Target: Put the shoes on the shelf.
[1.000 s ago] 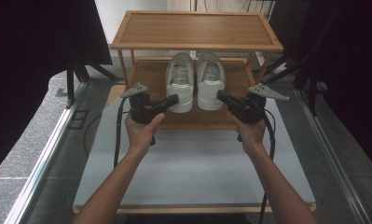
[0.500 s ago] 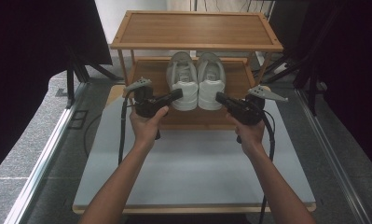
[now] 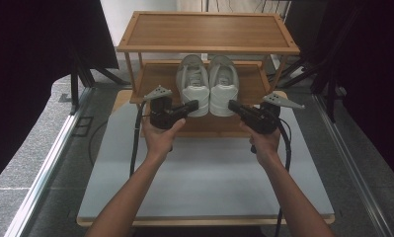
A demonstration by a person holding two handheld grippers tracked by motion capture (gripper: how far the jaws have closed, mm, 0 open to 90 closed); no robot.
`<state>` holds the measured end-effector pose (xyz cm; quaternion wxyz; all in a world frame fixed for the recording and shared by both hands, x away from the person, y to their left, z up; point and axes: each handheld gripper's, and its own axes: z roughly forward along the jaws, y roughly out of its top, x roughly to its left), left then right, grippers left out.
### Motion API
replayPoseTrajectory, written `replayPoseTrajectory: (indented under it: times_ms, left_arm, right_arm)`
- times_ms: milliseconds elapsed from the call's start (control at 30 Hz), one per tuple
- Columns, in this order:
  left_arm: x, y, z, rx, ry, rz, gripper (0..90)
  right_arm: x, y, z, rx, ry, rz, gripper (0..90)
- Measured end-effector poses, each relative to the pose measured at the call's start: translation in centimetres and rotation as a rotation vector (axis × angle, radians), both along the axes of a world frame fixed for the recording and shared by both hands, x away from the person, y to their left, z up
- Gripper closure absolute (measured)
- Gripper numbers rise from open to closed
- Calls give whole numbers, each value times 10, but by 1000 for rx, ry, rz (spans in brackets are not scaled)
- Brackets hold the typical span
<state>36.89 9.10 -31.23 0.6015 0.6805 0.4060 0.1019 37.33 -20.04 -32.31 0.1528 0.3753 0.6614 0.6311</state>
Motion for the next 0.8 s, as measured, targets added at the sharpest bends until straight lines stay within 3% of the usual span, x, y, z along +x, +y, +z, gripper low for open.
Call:
replayPoseTrajectory:
  times_ms: [67, 133, 233, 400, 600, 800]
  left_arm:
    - [4, 1, 0, 11, 16, 32, 900]
    - [9, 5, -3, -56, 55, 4, 900]
    - [9, 4, -3, -48, 50, 0, 900]
    - [11, 8, -8, -114, 72, -27, 900]
    - [11, 7, -8, -120, 70, -24, 899]
    - [10, 7, -9, -126, 69, -19, 893]
  right_arm:
    - [0, 1, -1, 3, 1, 3, 896]
    - [0, 1, -1, 0, 7, 1, 896]
    - [1, 1, -2, 4, 7, 4, 896]
    - [2, 3, -1, 1, 2, 12, 897]
    - [6, 6, -1, -7, 6, 4, 897]
    - [14, 6, -2, 39, 35, 13, 898]
